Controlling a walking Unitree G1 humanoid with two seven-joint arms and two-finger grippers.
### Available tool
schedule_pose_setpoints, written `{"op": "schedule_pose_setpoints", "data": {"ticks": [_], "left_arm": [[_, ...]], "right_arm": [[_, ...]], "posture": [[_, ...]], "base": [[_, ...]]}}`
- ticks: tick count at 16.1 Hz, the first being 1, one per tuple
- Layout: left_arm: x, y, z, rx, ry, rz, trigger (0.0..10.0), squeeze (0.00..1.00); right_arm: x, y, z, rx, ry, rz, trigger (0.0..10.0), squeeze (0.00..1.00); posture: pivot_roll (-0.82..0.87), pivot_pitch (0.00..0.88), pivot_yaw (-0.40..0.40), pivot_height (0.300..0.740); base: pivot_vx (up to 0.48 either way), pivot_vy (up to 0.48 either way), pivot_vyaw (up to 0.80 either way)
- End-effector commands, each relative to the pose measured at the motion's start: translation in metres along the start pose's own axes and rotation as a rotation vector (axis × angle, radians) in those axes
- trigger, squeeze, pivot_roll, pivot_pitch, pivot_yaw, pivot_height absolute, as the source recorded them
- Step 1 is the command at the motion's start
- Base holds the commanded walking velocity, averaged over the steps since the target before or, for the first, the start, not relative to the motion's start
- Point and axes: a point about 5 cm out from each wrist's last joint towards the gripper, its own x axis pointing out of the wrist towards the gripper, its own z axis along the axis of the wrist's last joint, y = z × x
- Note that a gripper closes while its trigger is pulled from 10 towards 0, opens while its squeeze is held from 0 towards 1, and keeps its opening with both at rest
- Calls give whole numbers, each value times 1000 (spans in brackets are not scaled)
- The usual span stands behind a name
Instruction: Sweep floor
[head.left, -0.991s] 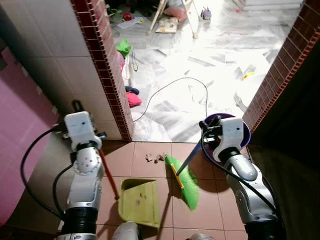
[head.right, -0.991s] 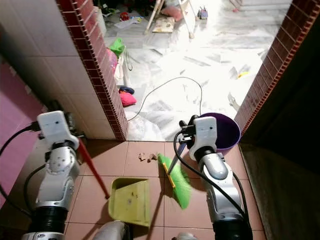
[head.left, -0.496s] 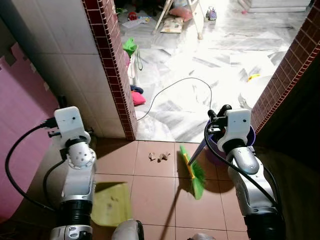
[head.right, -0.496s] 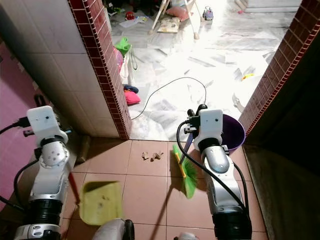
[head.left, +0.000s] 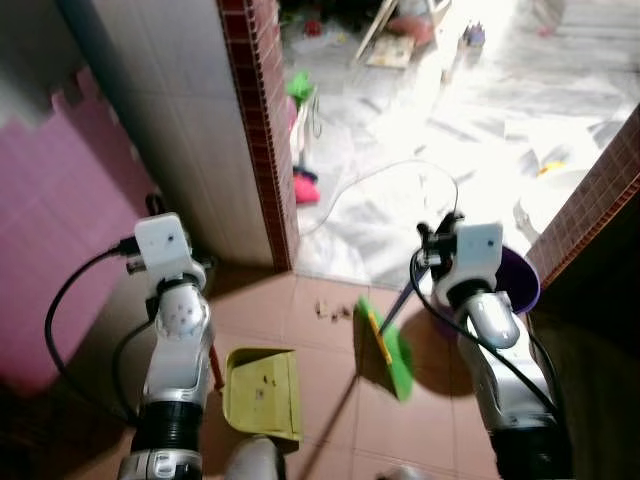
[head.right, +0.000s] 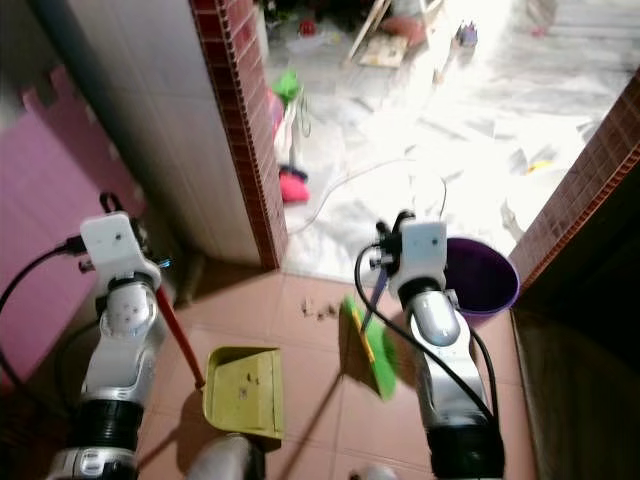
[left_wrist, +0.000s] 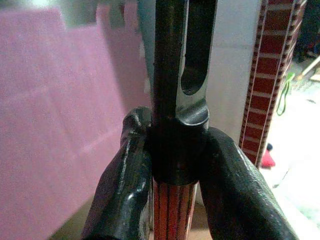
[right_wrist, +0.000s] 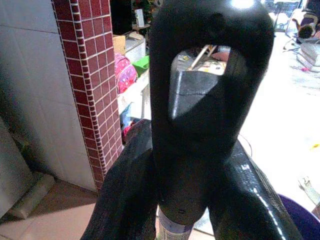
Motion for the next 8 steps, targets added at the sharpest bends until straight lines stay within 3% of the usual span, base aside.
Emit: {"op": "schedule_pose_setpoints", "data": {"ticks": [1,4,8], "left_arm": [[1,-7,10,-14,-42,-35,10000,0],[-6,-21,14,-32,-51,-96,10000,0],[-14,-22,26,-49,-74,-115,10000,0]], "right_arm": [[2,4,8,8,-44,16,10000,0],[3,6,8,11,-47,20,10000,0],[9,5,10,12,-57,16,10000,0]], "posture": [[-78,20,57,740],[-72,6,56,740],[-53,0,65,740]], "base": [[240,0,0],[244,0,0],[0,0,0]]}}
